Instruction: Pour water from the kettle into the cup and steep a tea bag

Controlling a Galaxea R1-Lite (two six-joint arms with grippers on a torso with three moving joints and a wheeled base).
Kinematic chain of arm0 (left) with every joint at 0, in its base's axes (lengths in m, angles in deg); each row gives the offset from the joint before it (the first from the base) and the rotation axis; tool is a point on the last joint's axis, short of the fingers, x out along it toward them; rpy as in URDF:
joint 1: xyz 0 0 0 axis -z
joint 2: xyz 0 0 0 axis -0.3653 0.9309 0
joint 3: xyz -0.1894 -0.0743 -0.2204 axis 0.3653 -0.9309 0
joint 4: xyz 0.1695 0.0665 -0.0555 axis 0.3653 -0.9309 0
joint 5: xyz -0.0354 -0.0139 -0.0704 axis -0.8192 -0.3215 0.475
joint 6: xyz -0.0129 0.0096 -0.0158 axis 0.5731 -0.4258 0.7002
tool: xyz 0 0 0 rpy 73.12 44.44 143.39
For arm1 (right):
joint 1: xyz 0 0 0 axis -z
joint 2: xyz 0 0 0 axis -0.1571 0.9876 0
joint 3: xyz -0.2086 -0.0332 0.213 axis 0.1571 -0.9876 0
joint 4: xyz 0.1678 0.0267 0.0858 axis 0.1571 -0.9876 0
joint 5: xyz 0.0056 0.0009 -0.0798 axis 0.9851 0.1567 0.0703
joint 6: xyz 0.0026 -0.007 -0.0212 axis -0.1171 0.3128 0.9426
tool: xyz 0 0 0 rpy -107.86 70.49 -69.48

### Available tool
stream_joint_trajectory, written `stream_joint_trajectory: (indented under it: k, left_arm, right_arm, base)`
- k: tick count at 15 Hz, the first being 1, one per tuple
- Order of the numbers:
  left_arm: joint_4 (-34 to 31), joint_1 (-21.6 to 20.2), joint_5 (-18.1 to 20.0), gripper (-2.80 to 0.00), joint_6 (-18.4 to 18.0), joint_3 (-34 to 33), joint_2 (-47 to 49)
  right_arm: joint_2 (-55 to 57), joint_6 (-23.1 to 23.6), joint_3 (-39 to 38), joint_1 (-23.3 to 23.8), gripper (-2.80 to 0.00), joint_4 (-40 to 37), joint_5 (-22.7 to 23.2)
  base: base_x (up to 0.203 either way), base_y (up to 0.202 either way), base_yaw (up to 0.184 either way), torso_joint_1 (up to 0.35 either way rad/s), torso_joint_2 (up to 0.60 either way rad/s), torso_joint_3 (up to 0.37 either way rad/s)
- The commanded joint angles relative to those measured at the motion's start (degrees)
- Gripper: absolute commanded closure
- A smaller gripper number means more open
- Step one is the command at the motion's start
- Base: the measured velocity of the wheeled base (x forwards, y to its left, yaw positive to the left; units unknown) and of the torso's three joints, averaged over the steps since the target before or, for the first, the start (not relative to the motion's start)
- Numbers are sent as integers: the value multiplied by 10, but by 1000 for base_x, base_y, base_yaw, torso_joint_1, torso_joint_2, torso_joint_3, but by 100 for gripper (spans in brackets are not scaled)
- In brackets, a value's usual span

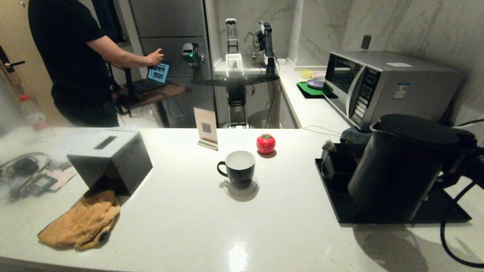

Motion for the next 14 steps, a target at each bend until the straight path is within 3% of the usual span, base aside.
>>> stream_joint_trajectory:
  k: [1, 14]
  left_arm:
    - [0, 0, 0, 0, 0, 0, 1]
    - [0, 0, 0, 0, 0, 0, 0]
  right_arm:
    - [2, 0, 2, -1, 0, 4, 1]
    - [2, 1, -2, -1, 0, 3, 0]
  base:
    - [0, 0, 0, 0, 0, 0]
    - [0, 0, 0, 0, 0, 0]
